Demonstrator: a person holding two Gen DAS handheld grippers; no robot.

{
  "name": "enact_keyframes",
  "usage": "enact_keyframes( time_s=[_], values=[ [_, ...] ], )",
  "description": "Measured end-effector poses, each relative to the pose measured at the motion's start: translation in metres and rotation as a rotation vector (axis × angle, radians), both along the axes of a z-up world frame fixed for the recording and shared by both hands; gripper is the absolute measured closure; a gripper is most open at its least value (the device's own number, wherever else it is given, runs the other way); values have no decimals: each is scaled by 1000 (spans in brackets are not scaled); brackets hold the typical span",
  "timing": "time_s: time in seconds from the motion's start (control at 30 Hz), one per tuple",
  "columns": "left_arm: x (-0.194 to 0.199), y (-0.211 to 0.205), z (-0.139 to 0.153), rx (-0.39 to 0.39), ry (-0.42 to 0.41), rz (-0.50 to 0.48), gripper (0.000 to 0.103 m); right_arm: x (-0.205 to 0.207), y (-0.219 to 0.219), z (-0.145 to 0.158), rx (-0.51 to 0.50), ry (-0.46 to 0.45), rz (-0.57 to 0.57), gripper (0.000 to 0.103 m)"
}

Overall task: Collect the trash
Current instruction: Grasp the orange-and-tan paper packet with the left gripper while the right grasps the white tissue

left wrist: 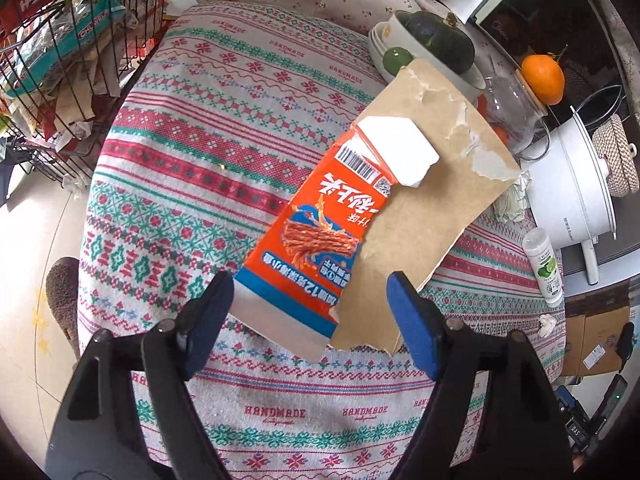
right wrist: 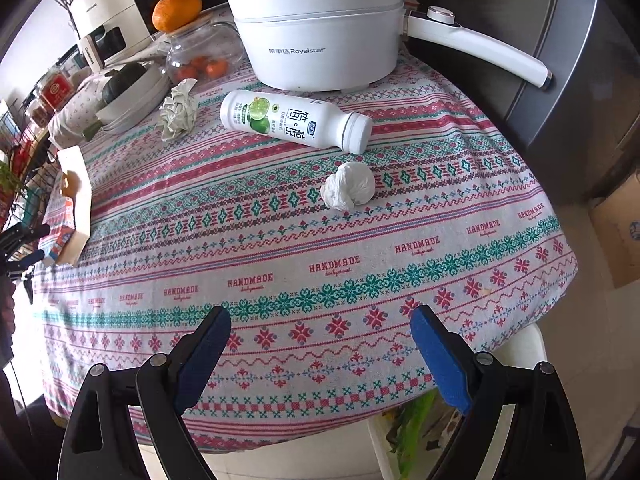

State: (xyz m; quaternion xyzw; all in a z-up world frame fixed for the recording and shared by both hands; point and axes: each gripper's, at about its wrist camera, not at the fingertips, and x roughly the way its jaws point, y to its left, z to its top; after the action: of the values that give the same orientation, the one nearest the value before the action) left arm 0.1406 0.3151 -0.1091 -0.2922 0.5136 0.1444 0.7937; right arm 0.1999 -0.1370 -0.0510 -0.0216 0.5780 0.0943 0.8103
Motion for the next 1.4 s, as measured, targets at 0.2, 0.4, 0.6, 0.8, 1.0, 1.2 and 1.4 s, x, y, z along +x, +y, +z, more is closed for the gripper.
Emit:
enact_keyframes(
  time_s=[0.2,0.4,0.6,0.8,1.0,1.2,1.4],
  values=[
    [-7,3,3,43,4,31,24,-3,-6,-2,-1,6,-14,10],
    [-4,0,-3,-24,-35,39,38,-5,-6,-2,-3,7,-11,10],
    [3,-9,-13,-54,-73,54,87,-2,-11,3,0,-7,-20,10],
    [6,-37,18,-36,-172,-67,99,20,-39,1,-3,-28,-119,10],
    [-3,-79,47,5,-246,-215,100,55,-54,-22,111,13,-211,10],
    [-6,-106,51,3,-270,-301,100,83,-44,-41,213,-31,-232,29],
    [-4,-119,41,6,-238,-328,100,100,-32,-61,244,-39,-206,53]
  ],
)
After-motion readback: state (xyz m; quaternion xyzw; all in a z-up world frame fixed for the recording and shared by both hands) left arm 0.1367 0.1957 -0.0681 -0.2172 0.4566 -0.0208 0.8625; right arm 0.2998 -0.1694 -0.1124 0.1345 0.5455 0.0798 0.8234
